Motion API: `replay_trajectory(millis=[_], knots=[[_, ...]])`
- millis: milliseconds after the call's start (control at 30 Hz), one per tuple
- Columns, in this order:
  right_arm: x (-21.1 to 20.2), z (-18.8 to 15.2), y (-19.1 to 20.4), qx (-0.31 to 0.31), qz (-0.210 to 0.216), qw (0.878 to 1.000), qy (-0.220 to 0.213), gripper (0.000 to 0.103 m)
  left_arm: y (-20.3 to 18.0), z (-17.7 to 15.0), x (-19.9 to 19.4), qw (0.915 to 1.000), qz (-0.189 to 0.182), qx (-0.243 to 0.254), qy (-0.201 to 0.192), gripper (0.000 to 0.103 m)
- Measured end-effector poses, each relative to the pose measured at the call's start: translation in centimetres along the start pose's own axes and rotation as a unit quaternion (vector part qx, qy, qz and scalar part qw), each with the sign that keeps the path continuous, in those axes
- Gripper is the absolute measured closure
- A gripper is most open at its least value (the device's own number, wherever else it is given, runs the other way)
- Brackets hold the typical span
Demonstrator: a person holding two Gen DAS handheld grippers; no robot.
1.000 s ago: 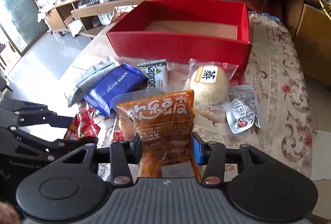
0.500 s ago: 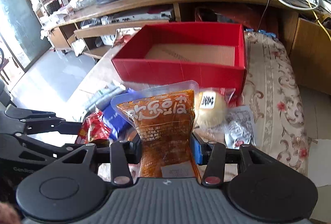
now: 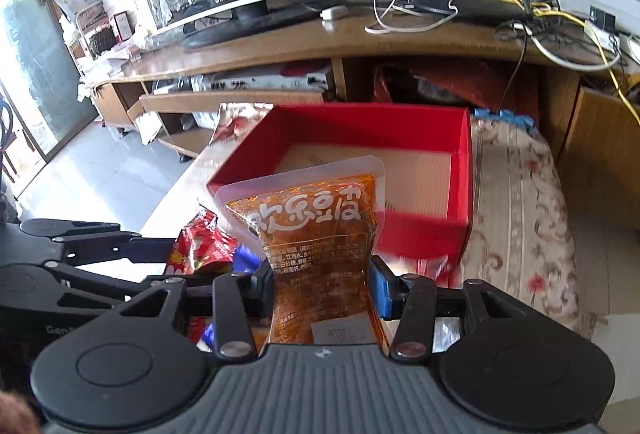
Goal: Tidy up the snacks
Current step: 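Lift and carry both held bags over the red box with both tools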
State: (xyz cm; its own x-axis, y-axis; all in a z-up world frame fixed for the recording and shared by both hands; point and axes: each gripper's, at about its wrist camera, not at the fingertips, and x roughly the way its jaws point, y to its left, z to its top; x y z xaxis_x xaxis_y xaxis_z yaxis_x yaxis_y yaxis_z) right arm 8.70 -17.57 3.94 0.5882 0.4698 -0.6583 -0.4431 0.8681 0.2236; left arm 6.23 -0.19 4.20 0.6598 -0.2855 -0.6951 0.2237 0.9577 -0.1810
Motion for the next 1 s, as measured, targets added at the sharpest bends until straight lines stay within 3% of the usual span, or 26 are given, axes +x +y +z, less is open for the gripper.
replay_trajectory(millis=[600, 1000], knots=[[4.7, 7.0, -1.9, -0.006, -0.033, 0.999, -0.016, 0.061, 2.2, 6.5, 4.6, 0.9983, 0.047, 0.001, -0.035, 0.043], [9.7, 9.4, -3.6, -0.002, -0.054, 0.999, 0.008, 0.061, 4.0, 8.5, 8.2, 0.9971, 0.072, -0.009, -0.021, 0.043]])
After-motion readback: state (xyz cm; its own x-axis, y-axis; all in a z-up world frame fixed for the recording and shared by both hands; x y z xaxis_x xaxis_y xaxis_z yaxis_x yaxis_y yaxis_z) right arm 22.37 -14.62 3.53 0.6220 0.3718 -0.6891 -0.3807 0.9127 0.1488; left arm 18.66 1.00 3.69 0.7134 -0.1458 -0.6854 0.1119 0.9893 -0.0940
